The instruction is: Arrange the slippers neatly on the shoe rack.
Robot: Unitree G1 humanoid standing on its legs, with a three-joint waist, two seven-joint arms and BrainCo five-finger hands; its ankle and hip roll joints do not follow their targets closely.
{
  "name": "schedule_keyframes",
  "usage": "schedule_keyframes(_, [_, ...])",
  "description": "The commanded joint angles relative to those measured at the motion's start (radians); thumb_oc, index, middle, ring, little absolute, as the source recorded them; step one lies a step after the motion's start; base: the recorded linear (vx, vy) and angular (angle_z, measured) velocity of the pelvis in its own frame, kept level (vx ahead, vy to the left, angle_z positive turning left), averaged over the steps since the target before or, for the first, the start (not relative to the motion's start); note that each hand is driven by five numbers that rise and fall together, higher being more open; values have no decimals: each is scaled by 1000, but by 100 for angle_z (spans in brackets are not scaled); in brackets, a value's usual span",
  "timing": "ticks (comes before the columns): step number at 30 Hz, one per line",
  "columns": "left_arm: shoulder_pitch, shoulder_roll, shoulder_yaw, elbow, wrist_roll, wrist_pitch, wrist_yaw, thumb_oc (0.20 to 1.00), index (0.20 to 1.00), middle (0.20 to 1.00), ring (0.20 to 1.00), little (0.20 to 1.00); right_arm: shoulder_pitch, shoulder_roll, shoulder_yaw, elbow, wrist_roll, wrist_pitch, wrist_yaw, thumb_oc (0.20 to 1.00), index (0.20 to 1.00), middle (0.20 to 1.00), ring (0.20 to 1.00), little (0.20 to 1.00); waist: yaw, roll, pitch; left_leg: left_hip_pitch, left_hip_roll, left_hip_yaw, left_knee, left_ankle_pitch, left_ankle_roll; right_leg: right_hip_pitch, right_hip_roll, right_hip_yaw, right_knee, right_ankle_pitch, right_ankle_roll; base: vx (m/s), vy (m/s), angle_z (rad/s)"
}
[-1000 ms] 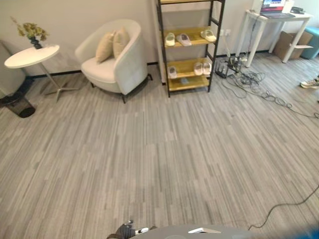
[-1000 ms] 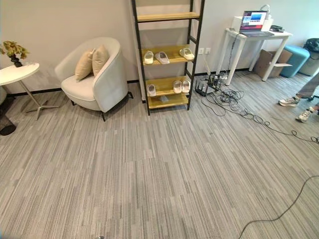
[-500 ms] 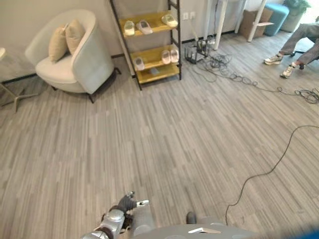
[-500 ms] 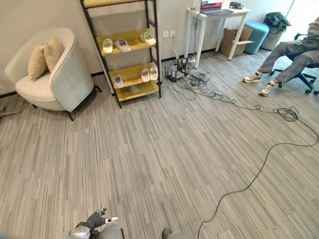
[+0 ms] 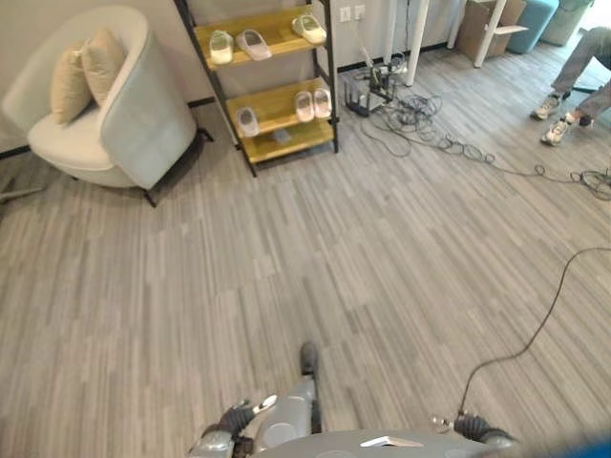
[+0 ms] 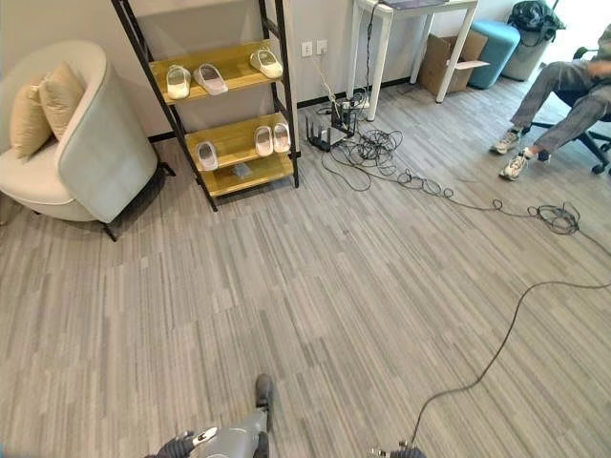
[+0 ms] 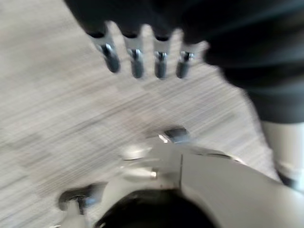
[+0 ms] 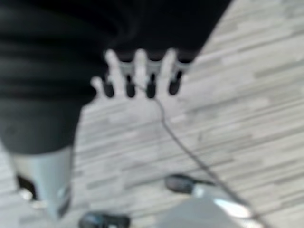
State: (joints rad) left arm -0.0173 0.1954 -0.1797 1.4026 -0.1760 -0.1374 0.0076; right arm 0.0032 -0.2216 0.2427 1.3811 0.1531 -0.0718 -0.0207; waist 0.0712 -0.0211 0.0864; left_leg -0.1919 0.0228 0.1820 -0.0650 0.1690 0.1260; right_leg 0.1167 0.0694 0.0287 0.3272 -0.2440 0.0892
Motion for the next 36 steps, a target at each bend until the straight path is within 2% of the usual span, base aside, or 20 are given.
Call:
schedule_keyframes(1, [-15,2,-23,-26,20,-10,1,1000,1000,1000,1000,1000,-4,-9,-34,-64,0,-2,3,1000,1000,1000,1000,1000,32,-49,0,-63,1,-32,91,-37,-101,74,-216,50,23,429,136,460,271,12])
schedule_keyframes(2, [-36,16,-28,-55,19,-11,11,1000,1000,1000,1000,1000,-16,-15,-49,-87,14,1,-2,1000,1000,1000,1000,1000,20,-26,7,4,-14,-57,88,-80,-68,9,-228,11,191,543,133,530,287,33])
schedule_keyframes(4, [-58,27,-33,-71,16,-11,12,1000,1000,1000,1000,1000,-15,-19,-58,-97,18,-3,-3,1000,1000,1000,1000,1000,-7,0,24,95,-28,-92,59,-116,-45,-80,-228,-27,318,501,98,626,329,88])
schedule_keyframes(6, [-71,29,-37,-76,9,-16,16,1000,1000,1000,1000,1000,-8,-17,-54,-104,17,-7,-4,1000,1000,1000,1000,1000,-36,19,39,179,-41,-123,36,-156,-42,-169,-256,-96,318,418,70,446,184,97])
schedule_keyframes(7, [-72,28,-37,-76,9,-16,16,1000,1000,1000,1000,1000,-9,-17,-54,-104,17,-7,-4,1000,1000,1000,1000,1000,-37,21,38,177,-39,-124,36,-155,-42,-169,-255,-98,316,420,69,416,103,55])
schedule_keyframes(8, [-81,29,-45,-83,3,-18,17,1000,1000,1000,1000,1000,-8,-18,-52,-107,16,-10,-6,1000,1000,1000,1000,1000,-56,31,45,223,-39,-153,26,-178,-44,-215,-262,-147,277,353,46,681,-10,61])
schedule_keyframes(9, [-97,29,-69,-98,-3,-26,15,1000,1000,1000,1000,1000,-1,-24,-53,-109,24,-14,-2,1000,1000,1000,1000,1000,-105,30,60,304,-49,-224,24,-232,-58,-291,-240,-159,95,291,35,690,-11,44])
schedule_keyframes(10, [-97,29,-69,-98,-3,-26,15,1000,1000,1000,1000,1000,-1,-25,-53,-109,24,-14,-2,1000,1000,1000,1000,1000,-108,32,63,310,-47,-227,22,-234,-59,-283,-239,-162,93,289,34,620,-92,52])
schedule_keyframes(14, [-102,16,-71,-87,-6,-35,12,1000,1000,1000,1000,1000,25,-31,-51,-81,10,-4,4,1000,1000,1000,1000,1000,-151,10,66,410,-44,-303,8,-315,-91,-342,-240,-131,-217,348,70,428,-116,89])
schedule_keyframes(16, [-99,11,-64,-82,-11,-35,10,1000,1000,1000,1000,1000,30,-30,-50,-75,-3,0,6,1000,1000,1000,1000,1000,-156,15,68,433,-32,-319,8,-332,-99,-341,-239,-138,-266,367,79,371,-112,73])
schedule_keyframes(17, [-90,3,-36,-56,-30,-30,3,1000,1000,1000,1000,1000,37,-27,-54,-59,-20,9,10,1000,1000,1000,1000,1000,-162,13,63,469,-18,-348,13,-351,-110,-358,-237,-146,-327,407,92,444,-164,91])
schedule_keyframes(21, [-51,-3,-2,-14,-29,-17,-14,1000,1000,1000,1000,1000,54,-36,-59,-46,-25,16,23,1000,1000,1000,1000,1000,-167,5,38,501,7,-389,39,-356,-135,-349,-221,-138,-323,431,80,397,-196,77])
schedule_keyframes(24, [-28,-8,-1,-4,-11,-12,-13,1000,1000,1000,1000,1000,56,-49,-65,-39,-24,17,20,1000,1000,1000,1000,1000,-167,17,27,492,38,-405,96,-322,-157,-348,-199,-132,-274,409,58,286,-200,22])
schedule_keyframes(26, [-18,0,6,-3,-18,-2,-22,1000,1000,1000,1000,1000,41,-63,-58,-40,-14,16,24,1000,1000,1000,1000,1000,-150,27,28,412,52,-403,285,-197,-197,-308,-164,-132,-240,344,12,233,-204,19])
schedule_keyframes(27, [-18,1,6,-3,-18,-2,-22,1000,1000,1000,1000,1000,41,-63,-58,-40,-14,16,24,1000,1000,1000,1000,1000,-150,27,28,410,52,-403,288,-198,-197,-308,-164,-133,-239,344,12,165,-239,29])
schedule_keyframes(28, [-29,12,7,-17,-33,1,-24,1000,1000,1000,1000,1000,7,-85,-60,-52,8,5,19,1000,1000,1000,1000,1000,-125,-2,61,257,21,-403,571,-72,-207,-253,-164,-126,-242,318,-24,168,-301,6])
schedule_keyframes(30, [-43,24,16,-37,-64,-1,-16,1000,1000,1000,1000,1000,-18,-102,-63,-70,31,3,15,1000,1000,1000,1000,1000,-105,-36,85,153,24,-315,701,-75,-182,-201,-169,-126,-245,279,-56,244,-342,-20])
schedule_keyframes(31, [-50,20,19,-46,-84,-5,-13,1000,1000,1000,1000,1000,-24,-107,-62,-71,31,3,9,1000,1000,1000,1000,1000,-87,-37,91,102,51,-261,698,-118,-170,-166,-164,-130,-248,257,-60,287,-189,14])
schedule_keyframes(34, [-53,13,3,-68,-84,-15,-5,1000,1000,1000,1000,1000,-34,-106,-52,-77,28,-4,-3,1000,1000,1000,1000,1000,-53,-42,88,3,50,-178,539,-180,-150,-88,-162,-122,-273,212,-55,388,-25,23])
schedule_keyframes(36, [-63,9,-13,-83,-93,-20,3,1000,1000,1000,1000,1000,-40,-99,-41,-82,25,-9,-11,1000,1000,1000,1000,1000,-35,-33,78,-29,75,-159,351,-151,-160,-54,-156,-123,-281,178,-45,488,120,-12])
